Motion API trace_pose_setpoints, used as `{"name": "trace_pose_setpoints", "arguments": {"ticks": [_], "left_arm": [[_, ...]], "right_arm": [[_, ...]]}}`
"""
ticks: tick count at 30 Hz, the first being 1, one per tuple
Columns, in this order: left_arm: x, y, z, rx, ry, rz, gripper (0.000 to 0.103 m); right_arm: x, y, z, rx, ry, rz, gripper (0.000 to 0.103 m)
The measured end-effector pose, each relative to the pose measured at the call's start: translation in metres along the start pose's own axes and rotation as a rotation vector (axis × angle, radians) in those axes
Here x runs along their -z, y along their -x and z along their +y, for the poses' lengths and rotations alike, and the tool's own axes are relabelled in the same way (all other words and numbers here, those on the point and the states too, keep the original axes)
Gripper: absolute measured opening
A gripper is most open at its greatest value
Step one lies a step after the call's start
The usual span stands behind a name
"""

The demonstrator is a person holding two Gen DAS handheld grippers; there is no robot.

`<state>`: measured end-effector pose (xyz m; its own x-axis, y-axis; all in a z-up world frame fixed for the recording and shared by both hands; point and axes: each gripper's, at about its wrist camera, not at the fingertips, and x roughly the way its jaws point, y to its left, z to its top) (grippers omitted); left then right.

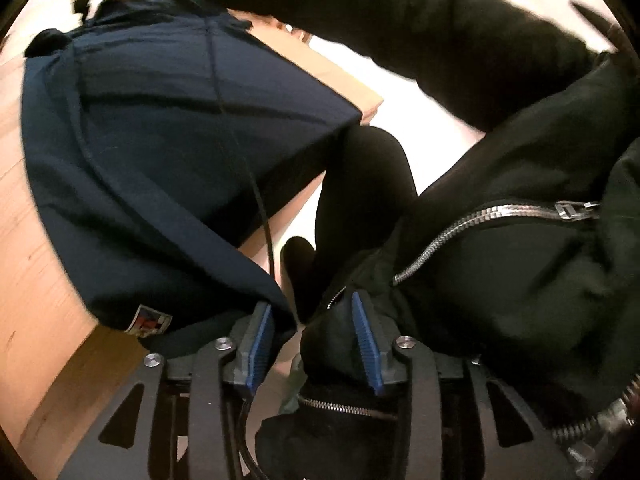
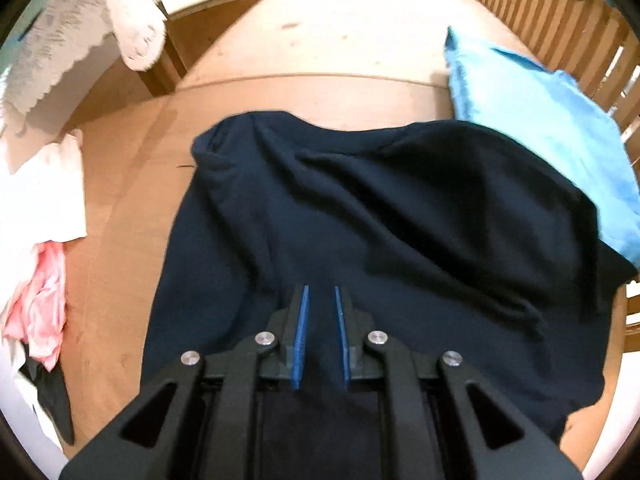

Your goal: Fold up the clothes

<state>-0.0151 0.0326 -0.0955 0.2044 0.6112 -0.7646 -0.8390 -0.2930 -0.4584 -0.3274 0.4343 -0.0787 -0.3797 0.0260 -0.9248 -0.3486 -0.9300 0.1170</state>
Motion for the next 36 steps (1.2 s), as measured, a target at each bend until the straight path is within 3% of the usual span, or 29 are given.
{"name": "trace_pose_setpoints", "arguments": {"ticks": [2, 5, 10, 16, 18, 19, 23, 25, 28, 32, 36], "left_arm": [[0.003, 0.003, -0.001, -0.012, -0.004, -0.011, 0.042], [0.004, -0.002, -0.003, -0.028, -0.02, -0.004, 0.042], [0.001, -0.02, -0.009, -0.05, -0.055, 0.034, 0.042], [-0.001, -0.026, -0.014, -0.08, -0.085, 0.056, 0.042], [-0.001, -0.022, -0.015, -0.092, -0.09, 0.056, 0.042], [-0.001, -0.02, -0.015, -0.097, -0.09, 0.055, 0.042], [0.003, -0.017, -0.021, -0.121, -0.087, 0.054, 0.051], [0.006, -0.019, -0.026, -0.146, -0.093, 0.056, 0.053], [0.014, -0.018, -0.027, -0.176, -0.058, 0.047, 0.054], [0.038, -0.002, -0.027, -0.222, 0.005, 0.024, 0.054], [0.064, 0.013, -0.026, -0.263, 0.04, 0.005, 0.054]], "right_arm": [[0.025, 0.013, 0.012, -0.092, 0.055, 0.033, 0.024], [0.069, 0.024, 0.038, -0.209, 0.144, 0.112, 0.028], [0.107, 0.011, 0.07, -0.209, 0.198, 0.22, 0.028], [0.119, -0.01, 0.069, -0.183, 0.203, 0.251, 0.027], [0.119, -0.014, 0.072, -0.178, 0.22, 0.243, 0.008], [0.119, -0.018, 0.075, -0.176, 0.228, 0.239, 0.005], [0.113, -0.006, 0.05, -0.148, 0.217, 0.199, 0.005], [0.117, -0.008, 0.043, -0.139, 0.216, 0.199, 0.008], [0.123, -0.007, 0.039, -0.095, 0.202, 0.187, 0.034], [0.148, 0.023, 0.04, -0.089, 0.214, 0.114, 0.035], [0.204, 0.051, 0.052, -0.13, 0.276, 0.09, 0.035]]}}
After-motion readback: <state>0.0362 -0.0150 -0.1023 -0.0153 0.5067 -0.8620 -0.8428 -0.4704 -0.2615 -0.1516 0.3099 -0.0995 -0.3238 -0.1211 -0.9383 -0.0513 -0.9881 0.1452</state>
